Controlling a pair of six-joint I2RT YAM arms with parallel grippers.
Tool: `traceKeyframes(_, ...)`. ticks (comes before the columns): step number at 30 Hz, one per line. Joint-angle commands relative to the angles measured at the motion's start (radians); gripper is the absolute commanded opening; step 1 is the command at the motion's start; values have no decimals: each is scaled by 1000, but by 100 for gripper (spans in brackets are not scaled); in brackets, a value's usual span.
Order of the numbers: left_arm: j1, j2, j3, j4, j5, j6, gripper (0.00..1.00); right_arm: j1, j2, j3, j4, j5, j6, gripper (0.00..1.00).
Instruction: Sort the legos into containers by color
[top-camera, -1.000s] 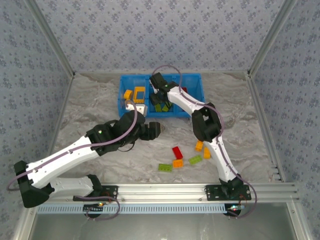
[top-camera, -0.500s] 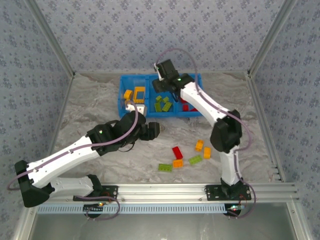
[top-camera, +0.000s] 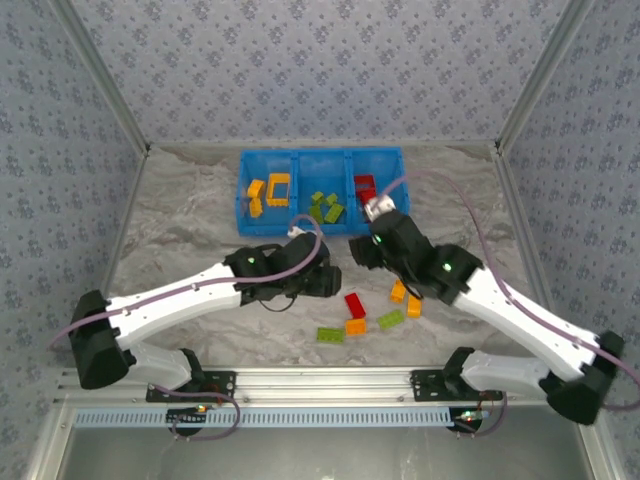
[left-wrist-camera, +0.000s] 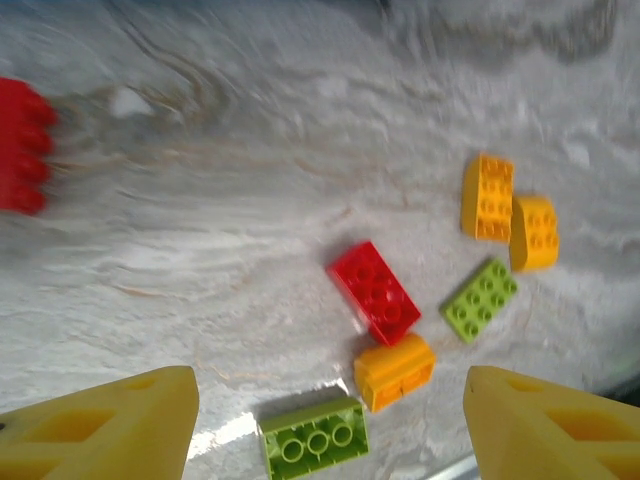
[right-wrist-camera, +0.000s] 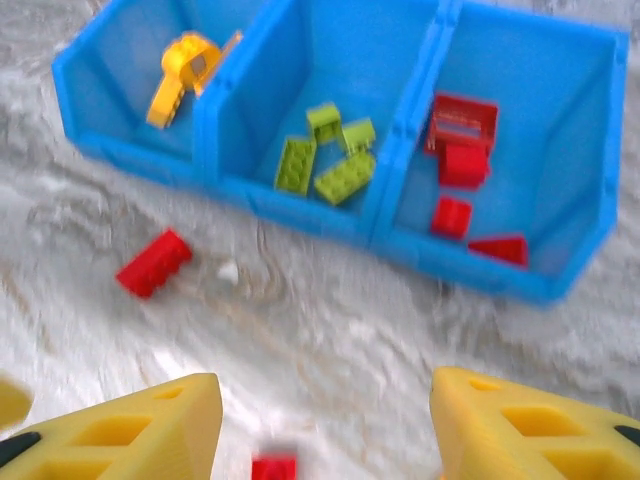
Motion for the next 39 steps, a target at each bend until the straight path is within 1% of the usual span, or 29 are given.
traceKeyframes(1, -39, 34, -19, 63, 136, 198, 70, 39, -171, -85, -153, 39, 205, 61)
traceKeyframes(3, -57, 65, -40, 85, 210, 316, 71, 53, -262, -118, -243, 18, 310, 62)
traceKeyframes(5, -72, 95, -54, 99, 257, 397, 74, 52, -323, -120, -320, -22, 391, 65)
traceKeyframes(7, -89, 128, -66, 121, 288, 455, 77, 53, -360, -109, -379, -65, 445, 67)
traceKeyframes(9, -107, 171, -64, 132, 288, 502, 78, 53, -378, -90, -422, -112, 482, 69)
traceKeyframes(14, -114, 265, -44, 151, 322, 569, 78, 56, -385, -30, -478, -202, 524, 70)
traceKeyframes(17, -114, 322, -23, 154, 330, 595, 77, 59, -395, -1, -515, -197, 533, 70)
traceKeyframes(19, -114, 358, -10, 160, 314, 603, 77, 59, -402, 11, -531, -181, 531, 71)
traceKeyframes(21, -114, 391, 4, 169, 291, 610, 77, 58, -405, 18, -537, -170, 528, 71)
traceKeyframes(26, -120, 458, 52, 178, 289, 636, 76, 59, -405, 7, -526, -165, 528, 71)
traceKeyframes(30, -131, 499, 74, 175, 260, 645, 72, 58, -403, -2, -515, -168, 529, 72)
traceKeyframes(35, -148, 522, 79, 172, 210, 651, 53, 57, -404, -3, -526, -158, 524, 72)
traceKeyframes(39, -165, 527, 79, 167, 155, 653, 44, 57, -403, -9, -520, -157, 525, 72)
